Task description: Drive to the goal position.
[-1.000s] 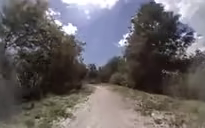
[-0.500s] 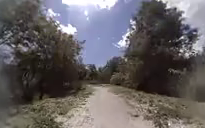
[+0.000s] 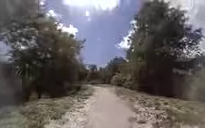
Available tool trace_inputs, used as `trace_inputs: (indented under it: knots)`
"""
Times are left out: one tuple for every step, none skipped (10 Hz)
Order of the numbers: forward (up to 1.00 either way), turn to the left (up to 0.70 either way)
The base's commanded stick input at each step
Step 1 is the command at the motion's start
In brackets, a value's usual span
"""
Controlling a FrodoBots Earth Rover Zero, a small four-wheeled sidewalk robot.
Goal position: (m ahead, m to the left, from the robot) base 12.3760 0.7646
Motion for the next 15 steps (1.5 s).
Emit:
trace_inputs:
  knots:
    - [0.70, 0.00]
    - [0.70, 0.00]
    - [0.70, 0.00]
    - [0.70, 0.00]
    - [0.70, 0.00]
    - [0.70, 0.00]
    - [0.70, 0.00]
    - [0.70, 0.00]
    - [0.70, 0.00]
    - [0.70, 0.00]
    - [0.70, 0.00]
    - [0.70, 0.00]
    - [0.70, 0.00]
    - [0.70, 0.00]
    - [0.70, 0.00]
